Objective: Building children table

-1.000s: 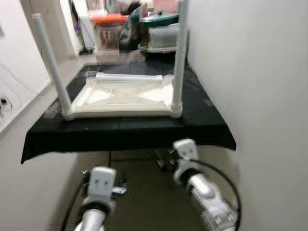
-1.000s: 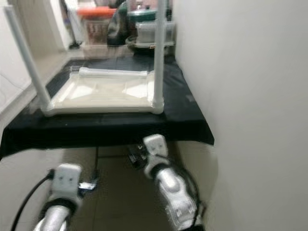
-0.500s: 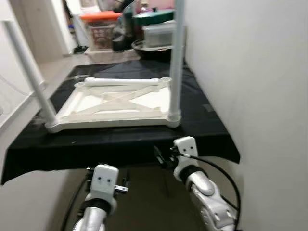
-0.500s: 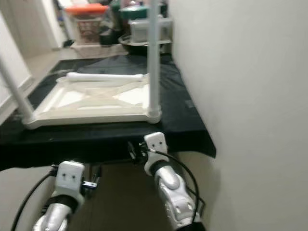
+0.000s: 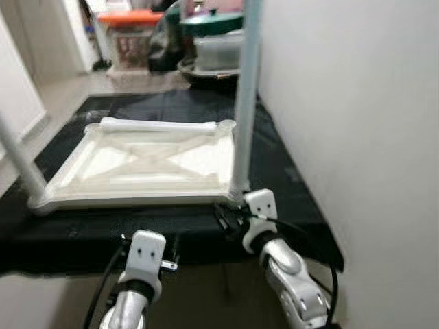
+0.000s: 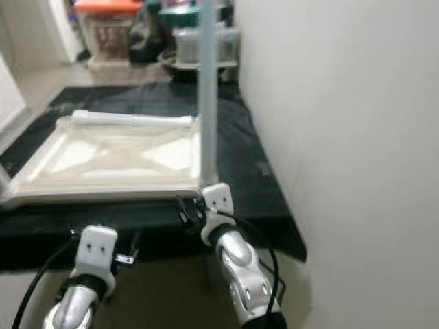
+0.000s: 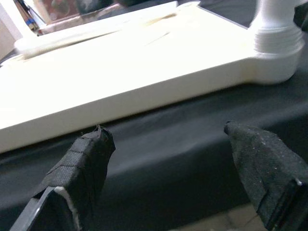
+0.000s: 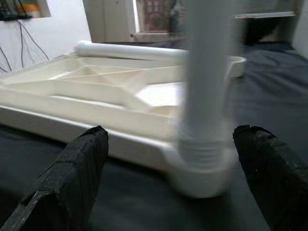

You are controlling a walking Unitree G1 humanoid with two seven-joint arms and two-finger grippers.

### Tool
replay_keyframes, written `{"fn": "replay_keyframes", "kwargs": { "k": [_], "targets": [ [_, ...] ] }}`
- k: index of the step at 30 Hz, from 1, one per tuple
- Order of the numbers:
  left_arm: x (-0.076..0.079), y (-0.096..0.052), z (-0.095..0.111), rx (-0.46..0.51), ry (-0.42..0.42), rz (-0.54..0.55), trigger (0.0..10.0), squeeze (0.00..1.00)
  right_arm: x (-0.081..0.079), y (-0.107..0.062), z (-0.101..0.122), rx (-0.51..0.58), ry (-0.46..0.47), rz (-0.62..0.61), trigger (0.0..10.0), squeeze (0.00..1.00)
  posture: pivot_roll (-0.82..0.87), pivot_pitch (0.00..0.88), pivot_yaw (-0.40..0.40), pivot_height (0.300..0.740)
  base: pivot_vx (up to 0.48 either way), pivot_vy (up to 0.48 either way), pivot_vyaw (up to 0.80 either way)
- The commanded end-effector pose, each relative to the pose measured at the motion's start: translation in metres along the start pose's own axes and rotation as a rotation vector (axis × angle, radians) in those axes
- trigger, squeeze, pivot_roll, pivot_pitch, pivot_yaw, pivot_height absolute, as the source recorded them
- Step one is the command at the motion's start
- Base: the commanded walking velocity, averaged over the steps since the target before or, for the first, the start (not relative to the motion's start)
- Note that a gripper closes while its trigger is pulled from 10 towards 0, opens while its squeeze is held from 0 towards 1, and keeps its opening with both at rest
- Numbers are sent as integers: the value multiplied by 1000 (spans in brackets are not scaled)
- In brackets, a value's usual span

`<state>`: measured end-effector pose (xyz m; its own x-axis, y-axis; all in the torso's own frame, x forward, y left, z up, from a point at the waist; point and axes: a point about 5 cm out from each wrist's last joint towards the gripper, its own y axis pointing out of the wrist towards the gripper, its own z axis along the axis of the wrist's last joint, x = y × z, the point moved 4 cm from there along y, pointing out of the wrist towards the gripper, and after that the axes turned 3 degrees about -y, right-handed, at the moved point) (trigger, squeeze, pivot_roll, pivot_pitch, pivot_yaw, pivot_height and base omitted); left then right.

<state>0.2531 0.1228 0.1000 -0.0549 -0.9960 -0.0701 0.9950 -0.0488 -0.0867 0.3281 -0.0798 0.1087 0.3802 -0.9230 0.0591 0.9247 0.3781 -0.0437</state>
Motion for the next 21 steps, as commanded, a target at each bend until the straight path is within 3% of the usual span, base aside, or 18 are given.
{"fn": "replay_keyframes", "kwargs": {
  "k": [1,16,21],
  "targets": [
    [0,-1,-4,-21,-2,-2,10000,0,1,1,1,4,1,-9,10000,0,48,0,24,740,0,0,0],
    [-1,-1,-5,-27,-10,8,10000,0,3,-1,1,5,17,-14,10000,0,49,0,25,740,0,0,0],
    [-3,-2,-5,-26,-15,24,10000,0,15,4,11,45,40,-4,10000,0,47,0,24,740,0,0,0]
  ]
}}
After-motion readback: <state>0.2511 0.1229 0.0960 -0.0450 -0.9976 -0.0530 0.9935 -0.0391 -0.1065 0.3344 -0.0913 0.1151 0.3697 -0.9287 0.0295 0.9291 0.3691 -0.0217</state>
